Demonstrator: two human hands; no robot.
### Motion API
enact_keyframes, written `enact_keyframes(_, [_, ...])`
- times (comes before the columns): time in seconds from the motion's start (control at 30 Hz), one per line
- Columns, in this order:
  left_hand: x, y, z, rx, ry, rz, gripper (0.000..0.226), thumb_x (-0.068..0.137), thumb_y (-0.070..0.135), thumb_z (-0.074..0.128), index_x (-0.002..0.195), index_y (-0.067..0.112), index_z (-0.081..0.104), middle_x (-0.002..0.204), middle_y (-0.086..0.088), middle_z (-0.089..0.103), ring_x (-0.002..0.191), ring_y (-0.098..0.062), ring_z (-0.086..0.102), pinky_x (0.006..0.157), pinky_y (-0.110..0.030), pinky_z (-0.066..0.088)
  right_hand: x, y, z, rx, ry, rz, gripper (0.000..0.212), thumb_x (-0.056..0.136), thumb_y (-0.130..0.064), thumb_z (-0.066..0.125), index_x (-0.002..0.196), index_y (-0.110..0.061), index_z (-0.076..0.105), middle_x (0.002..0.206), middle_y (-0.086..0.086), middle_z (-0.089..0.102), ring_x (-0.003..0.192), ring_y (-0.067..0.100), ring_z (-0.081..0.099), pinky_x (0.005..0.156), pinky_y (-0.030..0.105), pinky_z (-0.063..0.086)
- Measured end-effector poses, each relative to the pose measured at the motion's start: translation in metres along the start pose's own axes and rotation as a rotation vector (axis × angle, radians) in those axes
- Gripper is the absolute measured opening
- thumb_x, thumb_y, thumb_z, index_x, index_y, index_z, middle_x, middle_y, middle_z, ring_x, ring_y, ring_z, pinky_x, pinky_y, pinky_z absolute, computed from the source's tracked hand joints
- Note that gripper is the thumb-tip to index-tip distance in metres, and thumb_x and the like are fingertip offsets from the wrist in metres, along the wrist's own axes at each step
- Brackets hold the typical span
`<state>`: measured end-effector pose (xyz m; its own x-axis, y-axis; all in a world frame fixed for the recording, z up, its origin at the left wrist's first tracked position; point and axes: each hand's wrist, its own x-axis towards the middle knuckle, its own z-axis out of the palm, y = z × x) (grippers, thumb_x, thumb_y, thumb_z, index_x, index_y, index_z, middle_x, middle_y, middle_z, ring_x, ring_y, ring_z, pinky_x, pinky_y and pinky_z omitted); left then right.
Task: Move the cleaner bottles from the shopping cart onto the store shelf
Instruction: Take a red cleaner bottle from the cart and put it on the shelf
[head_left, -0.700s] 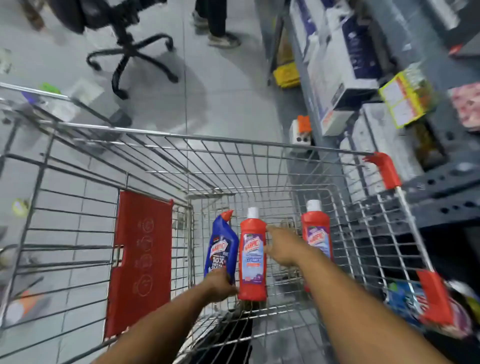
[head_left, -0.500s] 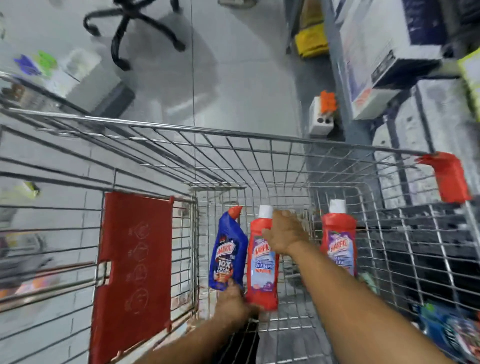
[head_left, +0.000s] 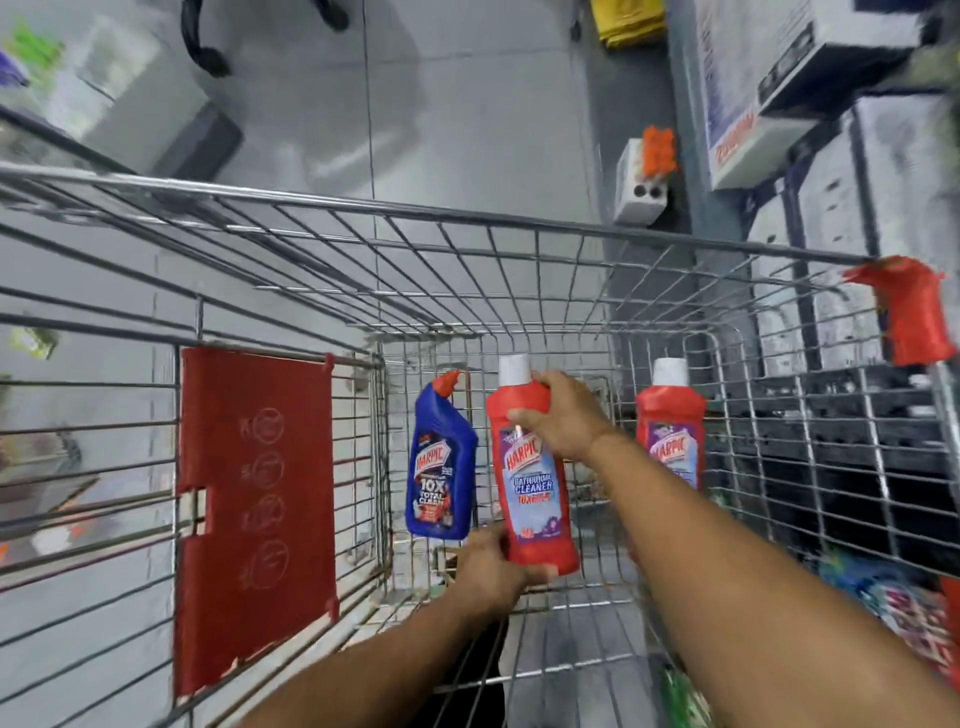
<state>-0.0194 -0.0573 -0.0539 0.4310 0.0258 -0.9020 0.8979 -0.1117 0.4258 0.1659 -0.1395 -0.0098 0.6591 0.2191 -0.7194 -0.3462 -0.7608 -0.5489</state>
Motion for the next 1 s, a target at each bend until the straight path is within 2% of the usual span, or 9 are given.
enact_keyframes(0.17, [-0.048,0.037,-0.012,0.028,-0.056,0.201,0.061,0.050,0.016,0.092,0.105,0.020,0.064,0.101,-0.001,0.076,0.090,-0.015,0.073,0.087,-0.039,0.059,-0.075,-0.037,-0.044,0.160,0.148,-0.168,0.069,0.069,-0.030,0.083,0.129,-0.022,0.050,0.114,-0.001,0.066,0.094,0.015,0.064,0.088,0.035,0.053])
enact_keyframes(0.27, [-0.084,0.062,-0.023,0.118,-0.064,0.357,0.052,0.050,0.021,0.093,0.091,0.037,0.066,0.091,0.009,0.077,0.086,-0.006,0.072,0.079,-0.027,0.060,-0.137,-0.047,-0.077,0.280,0.236,-0.281,0.067,0.065,-0.037,0.083,0.125,-0.030,0.053,0.101,-0.015,0.066,0.087,0.000,0.064,0.077,0.023,0.052])
enact_keyframes(0.37, [-0.119,0.083,-0.025,0.162,-0.124,0.510,0.054,0.052,0.022,0.093,0.097,0.037,0.067,0.094,0.011,0.077,0.087,-0.007,0.073,0.071,-0.018,0.058,-0.193,-0.052,-0.105,0.399,0.324,-0.378,0.059,0.056,-0.048,0.079,0.111,-0.045,0.056,0.104,-0.014,0.069,0.093,0.005,0.068,0.083,0.031,0.056])
enact_keyframes(0.43, [-0.152,0.099,-0.018,0.212,-0.136,0.637,0.054,0.053,0.032,0.092,0.100,0.035,0.066,0.094,0.011,0.077,0.088,-0.007,0.073,0.073,-0.018,0.058,-0.237,-0.052,-0.120,0.488,0.422,-0.461,0.051,0.056,-0.047,0.079,0.103,-0.047,0.058,0.101,-0.011,0.072,0.092,0.006,0.070,0.083,0.031,0.058])
enact_keyframes(0.6, [-0.230,0.117,0.008,0.363,-0.143,0.911,0.063,0.048,0.057,0.087,0.104,0.039,0.063,0.095,0.015,0.076,0.088,-0.006,0.071,0.080,-0.029,0.058,-0.352,-0.039,-0.135,0.646,0.631,-0.652,0.050,0.062,-0.043,0.081,0.107,-0.046,0.060,0.101,-0.015,0.075,0.094,0.007,0.071,0.077,0.023,0.056])
enact_keyframes(0.67, [-0.252,0.112,0.021,0.416,-0.144,0.972,0.064,0.048,0.055,0.087,0.106,0.040,0.062,0.097,0.017,0.075,0.089,-0.004,0.070,0.080,-0.028,0.057,-0.390,-0.027,-0.131,0.687,0.689,-0.695,0.048,0.063,-0.038,0.082,0.105,-0.047,0.061,0.098,-0.018,0.075,0.092,0.005,0.071,0.075,0.020,0.055])
enact_keyframes(0.83, [-0.300,0.076,0.075,0.575,-0.185,1.156,0.056,0.053,0.023,0.093,0.098,0.041,0.064,0.096,0.028,0.072,0.085,0.004,0.069,0.075,-0.013,0.055,-0.488,0.031,-0.098,0.766,0.876,-0.724,0.049,0.065,-0.026,0.080,0.101,-0.052,0.061,0.092,-0.024,0.074,0.087,0.001,0.070,0.074,0.018,0.055])
enact_keyframes(0.9, [-0.316,0.059,0.109,0.661,-0.225,1.241,0.055,0.054,0.021,0.093,0.096,0.041,0.064,0.092,0.032,0.071,0.083,0.007,0.068,0.071,-0.006,0.050,-0.531,0.065,-0.080,0.779,0.995,-0.701,0.052,0.062,-0.031,0.080,0.101,-0.057,0.060,0.094,-0.027,0.073,0.089,0.000,0.070,0.077,0.019,0.055])
enact_keyframes(1.0, [-0.343,0.031,0.169,0.784,-0.325,1.343,0.052,0.057,0.029,0.091,0.101,0.036,0.065,0.091,0.023,0.073,0.084,0.008,0.066,0.071,-0.011,0.051,-0.596,0.123,-0.050,0.792,1.193,-0.655,0.055,0.061,-0.033,0.079,0.105,-0.059,0.057,0.098,-0.029,0.071,0.092,0.000,0.069,0.079,0.018,0.053])
